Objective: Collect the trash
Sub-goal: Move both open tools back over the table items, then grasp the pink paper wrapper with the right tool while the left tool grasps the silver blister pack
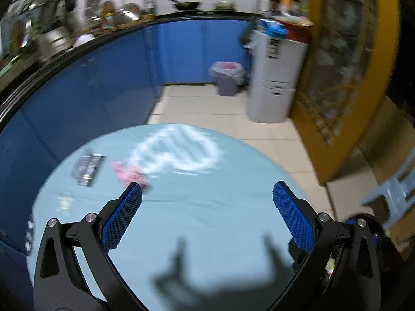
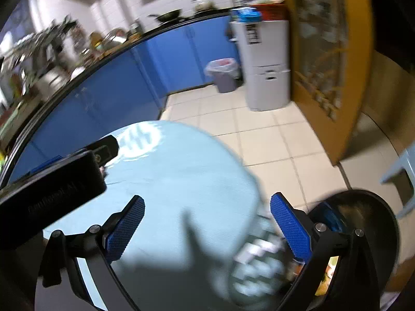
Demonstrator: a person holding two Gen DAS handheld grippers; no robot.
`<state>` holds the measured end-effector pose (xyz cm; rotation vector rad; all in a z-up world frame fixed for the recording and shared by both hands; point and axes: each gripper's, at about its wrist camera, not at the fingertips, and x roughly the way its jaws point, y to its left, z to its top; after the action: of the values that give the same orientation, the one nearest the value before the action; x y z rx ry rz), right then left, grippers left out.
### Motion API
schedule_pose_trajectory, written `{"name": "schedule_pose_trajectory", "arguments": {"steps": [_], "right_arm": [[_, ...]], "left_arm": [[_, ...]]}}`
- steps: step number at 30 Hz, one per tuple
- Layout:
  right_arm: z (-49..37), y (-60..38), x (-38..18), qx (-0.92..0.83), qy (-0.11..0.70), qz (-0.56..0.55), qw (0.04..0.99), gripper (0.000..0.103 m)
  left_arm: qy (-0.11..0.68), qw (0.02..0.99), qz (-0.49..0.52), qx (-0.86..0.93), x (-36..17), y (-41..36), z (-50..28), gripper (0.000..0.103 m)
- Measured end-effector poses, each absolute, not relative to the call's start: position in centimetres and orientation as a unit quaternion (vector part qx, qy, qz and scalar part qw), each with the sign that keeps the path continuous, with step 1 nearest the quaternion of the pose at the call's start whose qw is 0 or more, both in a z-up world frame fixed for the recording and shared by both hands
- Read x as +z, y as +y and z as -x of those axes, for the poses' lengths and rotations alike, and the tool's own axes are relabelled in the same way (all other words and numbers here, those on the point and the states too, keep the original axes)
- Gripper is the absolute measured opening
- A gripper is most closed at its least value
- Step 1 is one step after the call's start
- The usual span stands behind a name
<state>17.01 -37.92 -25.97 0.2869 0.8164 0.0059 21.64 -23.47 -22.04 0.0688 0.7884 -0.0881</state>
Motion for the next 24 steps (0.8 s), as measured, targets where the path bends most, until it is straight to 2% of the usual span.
{"name": "schedule_pose_trajectory", "arguments": {"steps": [12,24], "right_arm": [[-25.4,-23.7,-27.8,0.088,0.442,-0.064,0.891,0.095],[-29.1,-17.7,-30.1,0.082,0.463,-0.007,0.882,0.095]], "left_arm": [[0.419,0.905,-0.036,0.062,-25.5,-7.1,-28.0,0.099],[0.470,0.882,-0.030,0.007,-30.0,-3.3,-32.3,0.099]]}}
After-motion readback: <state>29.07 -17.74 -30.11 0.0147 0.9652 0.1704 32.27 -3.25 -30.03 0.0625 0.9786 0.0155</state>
